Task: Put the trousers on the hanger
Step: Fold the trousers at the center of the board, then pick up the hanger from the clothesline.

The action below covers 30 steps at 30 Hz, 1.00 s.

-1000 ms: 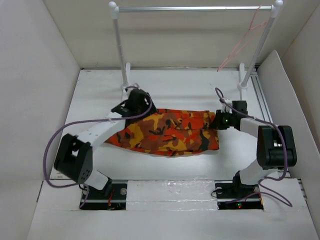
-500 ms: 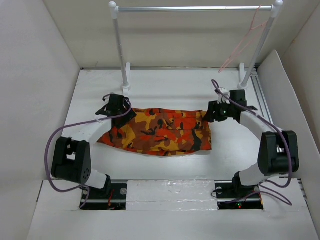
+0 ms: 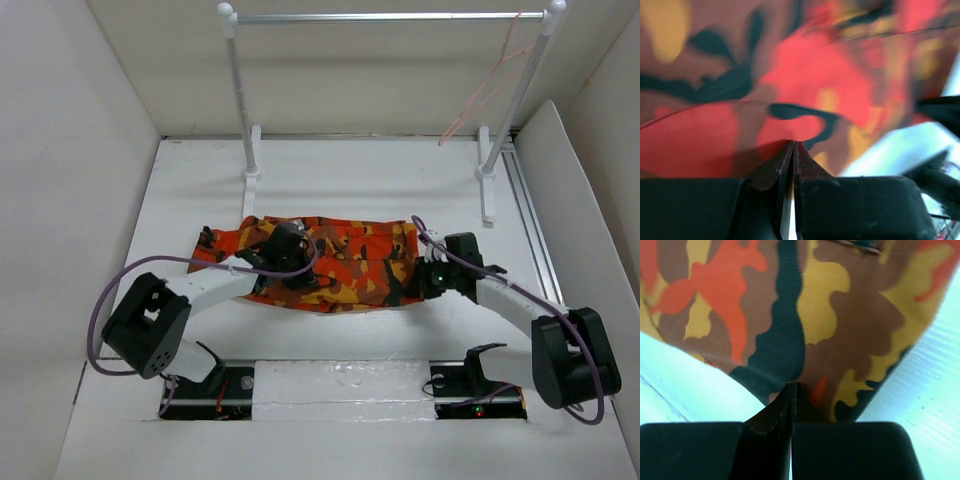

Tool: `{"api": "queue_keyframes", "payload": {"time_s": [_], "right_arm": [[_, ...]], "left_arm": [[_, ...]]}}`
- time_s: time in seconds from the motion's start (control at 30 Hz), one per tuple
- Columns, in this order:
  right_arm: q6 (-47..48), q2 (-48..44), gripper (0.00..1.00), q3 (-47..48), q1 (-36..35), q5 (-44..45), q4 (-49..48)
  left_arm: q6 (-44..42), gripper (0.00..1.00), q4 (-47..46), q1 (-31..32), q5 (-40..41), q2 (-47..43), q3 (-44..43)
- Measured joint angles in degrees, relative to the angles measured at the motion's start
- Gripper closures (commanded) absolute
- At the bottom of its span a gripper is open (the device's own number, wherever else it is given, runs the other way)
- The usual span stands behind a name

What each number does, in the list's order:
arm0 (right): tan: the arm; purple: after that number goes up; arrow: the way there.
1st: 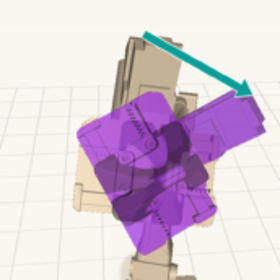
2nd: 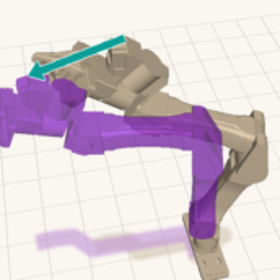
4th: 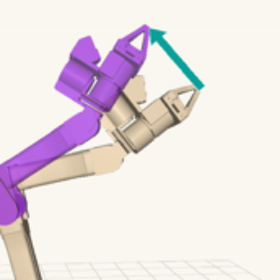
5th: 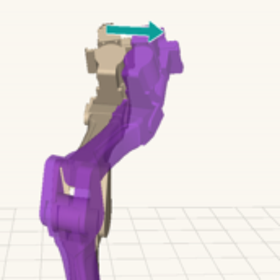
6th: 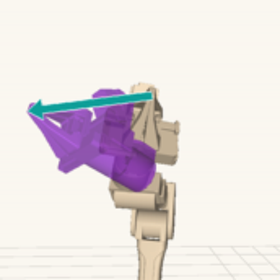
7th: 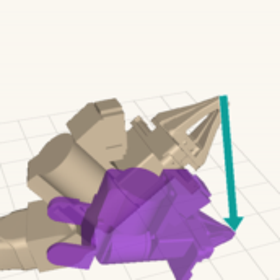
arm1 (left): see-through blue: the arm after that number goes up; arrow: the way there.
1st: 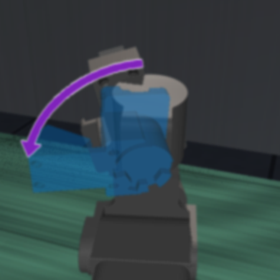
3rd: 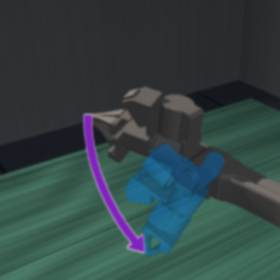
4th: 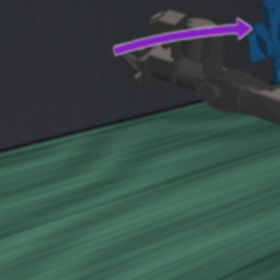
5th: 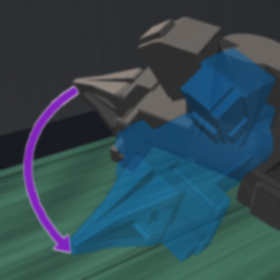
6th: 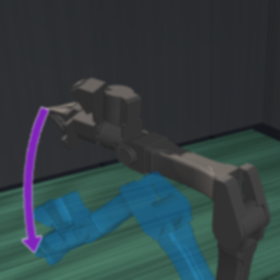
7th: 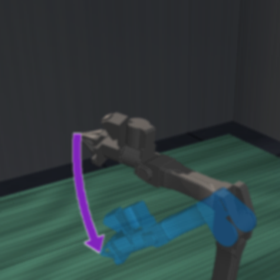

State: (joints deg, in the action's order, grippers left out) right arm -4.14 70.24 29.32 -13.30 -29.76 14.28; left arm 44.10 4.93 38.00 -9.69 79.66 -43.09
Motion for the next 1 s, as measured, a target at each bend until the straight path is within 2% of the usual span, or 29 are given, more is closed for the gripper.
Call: {"api": "queue_keyframes", "payload": {"time_s": [0.2, 0.27, 0.3, 0.37, 0.43, 0.53, 0.67, 0.7, 0.77, 0.87, 0.9, 1.0], "right_arm": [[-2.4, -2.0, 0.98, -4.9, 5.4, 0.2, -2.6], [-1.9, -2.2, 0.89, -3.6, 5.5, 0.5, -0.5], [-1.4, -2.7, 0.75, -2.1, 5.5, 0.7, 2.0], [-0.1, -4.3, 0.57, 4.0, 5.6, 2.1, 8.2], [1.4, -6.1, 0.55, 12.7, 5.8, 2.9, 12.9], [3.0, -7.2, 0.56, 31.4, 6.0, 4.0, 16.3], [3.7, -6.4, 0.51, 52.7, 8.3, 4.5, 13.8], [3.4, -5.7, 0.46, 56.3, 9.3, 4.5, 12.7], [2.3, -4.0, 0.39, 61.4, 11.2, 4.3, 10.3], [-0.1, 1.4, 0.34, 67.4, 14.4, 3.7, 7.5], [-1.3, 3.3, 0.33, 68.6, 15.7, 3.5, 6.8], [-5.6, 9.2, 0.31, 69.0, 19.6, 2.8, 4.3]], "left_arm": [[1.0, 1.0, -1.2, -0.6, 0.7, 2.8, 6.5], [0.8, 1.0, -0.7, -0.6, 1.2, 1.8, 6.5], [0.6, 1.0, 0.0, -0.6, 1.4, 1.0, 6.4], [0.0, 1.0, 2.9, -0.6, 1.6, -1.3, 5.4], [-0.8, 1.0, 5.9, -0.5, 1.9, -3.8, 2.3], [-2.3, 0.99, 7.5, -0.5, 2.4, -7.5, -4.2], [-4.3, 0.99, 6.9, -0.5, 2.6, -11.0, -9.6], [-4.8, 0.98, 6.8, -0.5, 2.5, -11.5, -9.9], [-5.4, 0.97, 7.4, -0.5, 2.2, -11.8, -9.8], [-6.2, 0.88, 7.9, -0.5, 1.8, -12.3, -8.3], [-6.3, 0.8, 8.3, -0.5, 1.7, -12.7, -7.6], [-6.7, 0.7, 8.9, -0.5, 1.5, -14.5, -5.2]]}}
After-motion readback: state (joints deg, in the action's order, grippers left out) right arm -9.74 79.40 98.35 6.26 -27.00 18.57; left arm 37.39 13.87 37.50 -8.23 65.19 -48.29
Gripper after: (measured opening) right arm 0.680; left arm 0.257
